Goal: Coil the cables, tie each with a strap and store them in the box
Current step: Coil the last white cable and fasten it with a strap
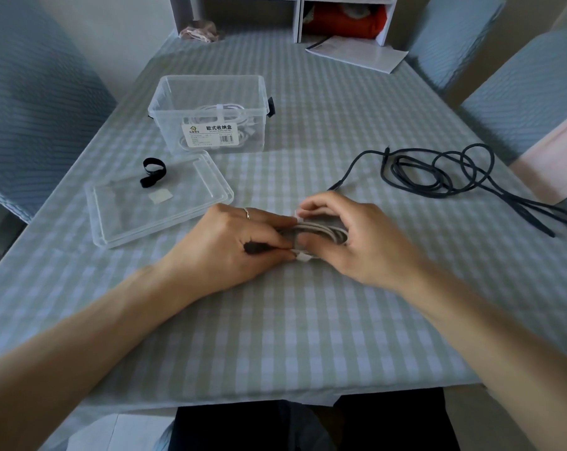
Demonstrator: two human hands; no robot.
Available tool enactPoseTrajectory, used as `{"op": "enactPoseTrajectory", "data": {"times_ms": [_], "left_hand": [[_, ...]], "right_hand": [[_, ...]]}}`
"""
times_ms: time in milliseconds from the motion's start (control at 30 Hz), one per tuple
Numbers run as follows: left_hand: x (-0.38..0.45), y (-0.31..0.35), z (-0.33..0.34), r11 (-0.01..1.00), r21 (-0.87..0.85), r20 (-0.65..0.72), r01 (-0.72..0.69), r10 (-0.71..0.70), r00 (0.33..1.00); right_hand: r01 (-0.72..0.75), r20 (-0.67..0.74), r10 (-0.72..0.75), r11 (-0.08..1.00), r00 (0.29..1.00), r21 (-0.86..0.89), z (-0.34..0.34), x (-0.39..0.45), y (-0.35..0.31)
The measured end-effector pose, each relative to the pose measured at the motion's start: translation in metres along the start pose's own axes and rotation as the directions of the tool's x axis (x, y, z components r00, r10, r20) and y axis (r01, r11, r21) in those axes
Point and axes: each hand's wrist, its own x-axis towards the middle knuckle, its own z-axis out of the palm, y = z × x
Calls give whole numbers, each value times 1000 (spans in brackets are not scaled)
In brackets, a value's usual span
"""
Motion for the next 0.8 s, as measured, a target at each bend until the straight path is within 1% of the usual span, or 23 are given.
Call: {"op": "enactPoseTrajectory", "data": {"times_ms": [167, 467, 600, 700, 800], "left_hand": [[0, 0, 1, 1000, 7, 0, 17, -17, 1000], [-2, 2, -2, 998, -46, 14, 38, -38, 999], [-3, 2, -6, 998, 1, 22, 68, -68, 997], [-8, 1, -7, 997, 45, 1, 61, -61, 998], [-11, 0, -9, 997, 34, -15, 71, -71, 997]], "right_hand": [[-29, 83, 38, 994, 996, -105, 1, -3, 1], [27, 100, -9, 984, 995, -178, -1, -3, 2], [32, 106, -10, 978, 994, -208, -1, -1, 2], [42, 109, -19, 976, 994, -214, -1, -1, 3], [55, 113, -31, 973, 993, -223, -2, -1, 2]]}}
